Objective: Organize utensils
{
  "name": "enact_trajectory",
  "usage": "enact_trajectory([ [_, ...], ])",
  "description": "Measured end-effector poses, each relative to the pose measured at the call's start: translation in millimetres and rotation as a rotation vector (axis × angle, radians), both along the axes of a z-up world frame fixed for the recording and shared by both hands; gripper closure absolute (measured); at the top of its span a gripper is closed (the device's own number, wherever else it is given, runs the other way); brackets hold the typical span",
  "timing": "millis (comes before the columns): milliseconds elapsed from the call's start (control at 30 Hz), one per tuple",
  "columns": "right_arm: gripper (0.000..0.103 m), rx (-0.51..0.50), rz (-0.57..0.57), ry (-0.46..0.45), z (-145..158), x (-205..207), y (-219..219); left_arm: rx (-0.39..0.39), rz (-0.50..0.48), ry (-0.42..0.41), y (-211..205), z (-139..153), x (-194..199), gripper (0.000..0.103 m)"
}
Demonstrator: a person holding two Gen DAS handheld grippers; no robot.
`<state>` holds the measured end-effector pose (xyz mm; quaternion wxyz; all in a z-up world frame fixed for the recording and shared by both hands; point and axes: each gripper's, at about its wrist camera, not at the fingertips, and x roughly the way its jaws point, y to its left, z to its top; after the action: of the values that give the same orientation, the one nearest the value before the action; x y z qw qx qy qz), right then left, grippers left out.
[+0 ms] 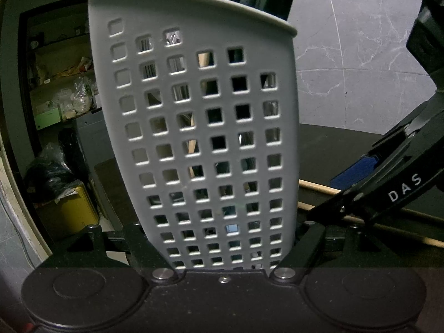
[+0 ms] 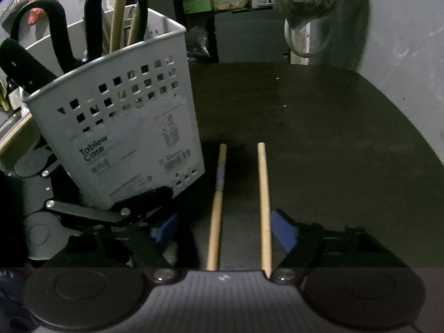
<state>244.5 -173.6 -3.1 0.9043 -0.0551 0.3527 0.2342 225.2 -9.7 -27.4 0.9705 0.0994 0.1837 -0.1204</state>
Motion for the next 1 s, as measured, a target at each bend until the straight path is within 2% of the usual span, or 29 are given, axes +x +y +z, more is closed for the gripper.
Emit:
enact_trajectory([
  [33,0.047,-0.015,-0.003,-0.009,0,0,1,0.0,0.0,0.0,0,0,0,0.025],
  [167,0.061,-0.039,-0.011,-0.025,0,-2,-2,-0.001,0.0,0.0,0,0,0,0.025],
  [233,0.08,-0.04,-0.011,-0.027,0,-3,-4,-0.001,-0.001,0.0,0,0,0,0.025],
  [300,0.088,-0.042,-0.007,-0.025,1,-4,-5,0.0,0.0,0.0,0,0,0,0.025],
  [1000,0.086,-0.05,0.002,0.001,5,7,-3,-0.001,-0.001,0.0,0,0,0,0.025],
])
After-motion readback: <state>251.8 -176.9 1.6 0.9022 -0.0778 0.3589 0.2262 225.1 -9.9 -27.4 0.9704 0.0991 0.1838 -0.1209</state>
